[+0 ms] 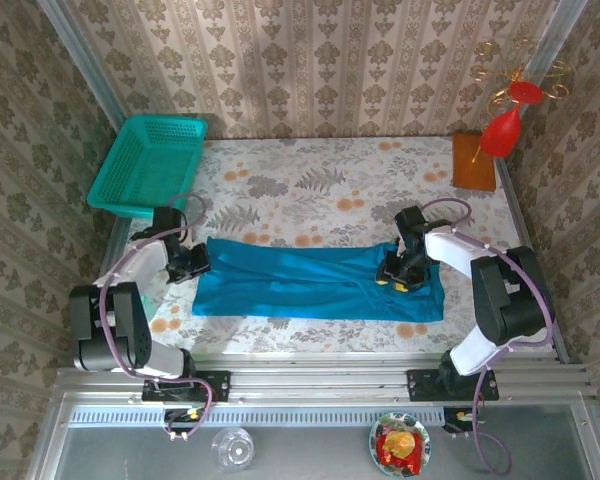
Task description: Fold the inside-out t-shirt
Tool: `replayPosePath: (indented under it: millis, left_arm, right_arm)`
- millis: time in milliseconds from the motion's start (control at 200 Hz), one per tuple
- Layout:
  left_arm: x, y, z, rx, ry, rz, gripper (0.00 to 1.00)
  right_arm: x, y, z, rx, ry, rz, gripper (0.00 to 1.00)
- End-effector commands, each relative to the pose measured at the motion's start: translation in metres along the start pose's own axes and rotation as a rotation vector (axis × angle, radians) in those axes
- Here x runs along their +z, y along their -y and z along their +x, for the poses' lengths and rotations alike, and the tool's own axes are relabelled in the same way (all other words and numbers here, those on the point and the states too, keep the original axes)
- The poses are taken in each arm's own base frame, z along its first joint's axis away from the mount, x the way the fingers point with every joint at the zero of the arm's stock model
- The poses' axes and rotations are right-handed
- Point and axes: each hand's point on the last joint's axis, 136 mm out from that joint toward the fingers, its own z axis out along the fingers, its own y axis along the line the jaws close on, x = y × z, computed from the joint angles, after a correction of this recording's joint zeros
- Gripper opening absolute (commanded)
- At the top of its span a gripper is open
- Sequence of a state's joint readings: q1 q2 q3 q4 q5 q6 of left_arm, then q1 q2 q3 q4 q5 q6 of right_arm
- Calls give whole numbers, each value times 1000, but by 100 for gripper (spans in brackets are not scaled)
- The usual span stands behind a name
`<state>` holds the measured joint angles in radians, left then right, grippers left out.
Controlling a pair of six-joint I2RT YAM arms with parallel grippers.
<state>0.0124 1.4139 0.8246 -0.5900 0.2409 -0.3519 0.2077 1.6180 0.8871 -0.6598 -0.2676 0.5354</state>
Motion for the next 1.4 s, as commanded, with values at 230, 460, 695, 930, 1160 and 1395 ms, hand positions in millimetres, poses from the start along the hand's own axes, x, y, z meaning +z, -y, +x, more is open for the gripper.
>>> replayPosePath:
  millis: [230,460,695,930,1160,1395]
  left_arm:
    - [5,-41,12,-150,-3,-83,0]
    - [22,-50,23,-192,-74,-79,0]
    - [-10,-34,-3,-160,46,-41,24]
    - [-38,-6,-17,-83,108,15,27]
    - [-35,13,-17,-32,98,42,28]
    - [-34,19,-17,-24,102,51,29]
  right_arm:
    - [6,17,-1,42,0,53,46]
    - [-5,6,-2,29,10,18,46]
    - [-46,1,5,-73,80,128,46]
    - [-40,-11,38,-286,49,329,44]
    - [-13,-15,51,-399,3,451,43]
    - [3,-20,54,-403,-20,448,27]
